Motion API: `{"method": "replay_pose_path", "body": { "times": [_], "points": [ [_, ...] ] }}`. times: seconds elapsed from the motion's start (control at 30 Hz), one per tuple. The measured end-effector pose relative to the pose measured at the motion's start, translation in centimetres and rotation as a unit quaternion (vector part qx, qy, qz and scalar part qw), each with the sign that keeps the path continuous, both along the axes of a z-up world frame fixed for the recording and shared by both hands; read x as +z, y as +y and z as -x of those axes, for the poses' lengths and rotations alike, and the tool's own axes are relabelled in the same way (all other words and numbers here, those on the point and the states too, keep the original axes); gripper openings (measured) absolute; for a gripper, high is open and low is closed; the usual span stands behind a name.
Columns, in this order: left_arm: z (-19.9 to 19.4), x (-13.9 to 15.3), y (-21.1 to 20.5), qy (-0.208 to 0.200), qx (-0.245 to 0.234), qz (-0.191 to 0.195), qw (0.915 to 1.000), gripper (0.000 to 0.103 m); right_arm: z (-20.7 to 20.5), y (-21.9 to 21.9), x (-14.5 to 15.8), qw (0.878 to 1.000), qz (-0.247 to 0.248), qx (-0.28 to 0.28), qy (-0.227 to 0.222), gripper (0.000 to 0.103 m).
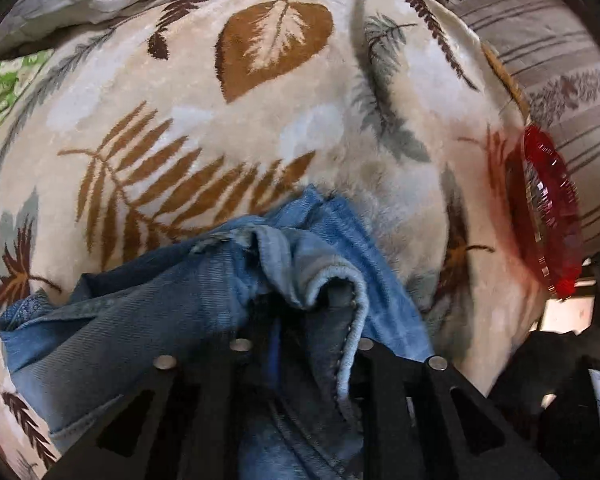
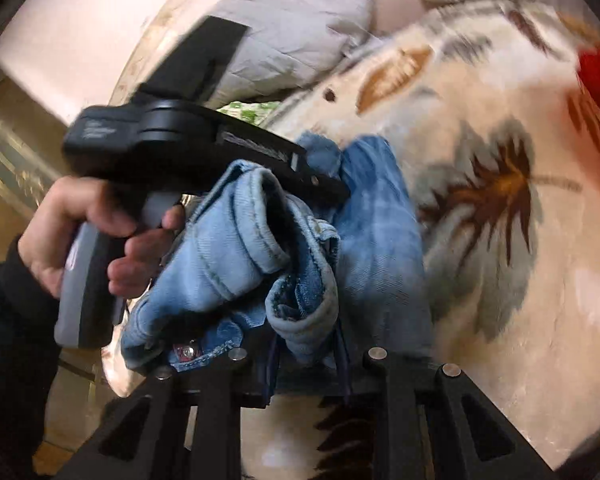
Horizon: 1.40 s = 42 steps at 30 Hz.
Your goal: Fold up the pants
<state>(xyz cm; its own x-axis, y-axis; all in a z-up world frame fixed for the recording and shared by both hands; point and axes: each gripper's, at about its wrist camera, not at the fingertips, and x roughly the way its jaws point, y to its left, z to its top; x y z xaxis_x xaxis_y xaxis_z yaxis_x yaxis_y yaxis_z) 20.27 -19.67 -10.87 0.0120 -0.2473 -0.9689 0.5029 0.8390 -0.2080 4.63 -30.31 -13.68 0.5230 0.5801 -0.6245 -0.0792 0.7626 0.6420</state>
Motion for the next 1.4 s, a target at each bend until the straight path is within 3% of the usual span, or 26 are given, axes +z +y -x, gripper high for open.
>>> {"method": "replay_pose_path", "body": {
  "times": [0.07, 0.13, 0.27, 0.37, 0.47, 0.6, 0.73, 0.97, 1.07, 1.1, 1.13, 1.17, 1.2, 1.23, 1.4],
  "points": [
    [0.3, 1.3, 0.5, -0.001, -0.001, 0.017, 0.9999, 0.041, -0.2, -0.3, 0.0, 1.000, -0.012, 0.003, 0.005, 0.031],
    [0.8, 3.2, 1.5, -0.005, 0.011, 0.060, 0.9981, 0.079, 0.0, -0.4, 0.5, 1.000, -0.013, 0.005, 0.002, 0.051],
    [2.4, 8.7, 5.2, -0.061, 0.029, 0.103, 0.9924, 0.082, 1.0, -0.9, 2.4, 1.000, 0.007, 0.003, -0.019, 0.071],
    [3.9, 11.5, 9.4, -0.097, 0.040, 0.120, 0.9872, 0.083, 2.1, -1.7, 4.1, 0.999, 0.032, 0.000, -0.043, 0.072],
    [6.0, 13.0, 13.1, -0.142, 0.038, 0.101, 0.9840, 0.084, 2.6, -2.6, 5.5, 0.998, 0.039, 0.010, -0.056, 0.072],
    [9.0, 12.8, 16.1, -0.179, 0.012, 0.065, 0.9816, 0.084, 2.2, -2.9, 6.6, 0.997, 0.018, 0.040, -0.059, 0.072],
    [13.6, 12.0, 17.1, -0.263, -0.058, 0.046, 0.9620, 0.084, 0.3, -2.7, 6.8, 0.996, -0.023, 0.072, -0.039, 0.071],
    [18.2, 7.5, 14.6, -0.268, -0.157, 0.039, 0.9497, 0.084, -2.2, -1.9, 5.9, 0.994, -0.033, 0.107, 0.011, 0.068],
    [18.1, 6.3, 13.5, -0.272, -0.162, 0.040, 0.9478, 0.084, -2.9, -0.9, 5.2, 0.991, -0.043, 0.124, 0.025, 0.055],
    [18.0, 6.1, 13.4, -0.276, -0.163, 0.039, 0.9464, 0.084, -3.2, -0.5, 4.9, 0.989, -0.053, 0.132, 0.029, 0.040],
    [17.8, 5.7, 13.1, -0.285, -0.167, 0.027, 0.9437, 0.073, -3.4, -0.1, 4.7, 0.988, -0.061, 0.137, 0.031, 0.035],
    [17.5, 5.3, 12.7, -0.285, -0.171, 0.011, 0.9432, 0.052, -3.5, 0.2, 4.6, 0.988, -0.061, 0.137, 0.031, 0.033],
    [17.0, 4.8, 12.6, -0.272, -0.172, 0.007, 0.9468, 0.014, -3.5, 0.4, 4.7, 0.988, -0.056, 0.138, 0.026, 0.026],
    [16.6, 4.9, 12.6, -0.248, -0.165, 0.018, 0.9544, 0.013, -3.4, 0.6, 4.9, 0.988, -0.054, 0.142, 0.020, 0.024],
    [18.1, 7.0, 12.6, -0.258, -0.179, 0.050, 0.9481, 0.010, -2.0, -0.3, 7.8, 0.990, -0.025, 0.139, -0.030, 0.016]
  ]
}}
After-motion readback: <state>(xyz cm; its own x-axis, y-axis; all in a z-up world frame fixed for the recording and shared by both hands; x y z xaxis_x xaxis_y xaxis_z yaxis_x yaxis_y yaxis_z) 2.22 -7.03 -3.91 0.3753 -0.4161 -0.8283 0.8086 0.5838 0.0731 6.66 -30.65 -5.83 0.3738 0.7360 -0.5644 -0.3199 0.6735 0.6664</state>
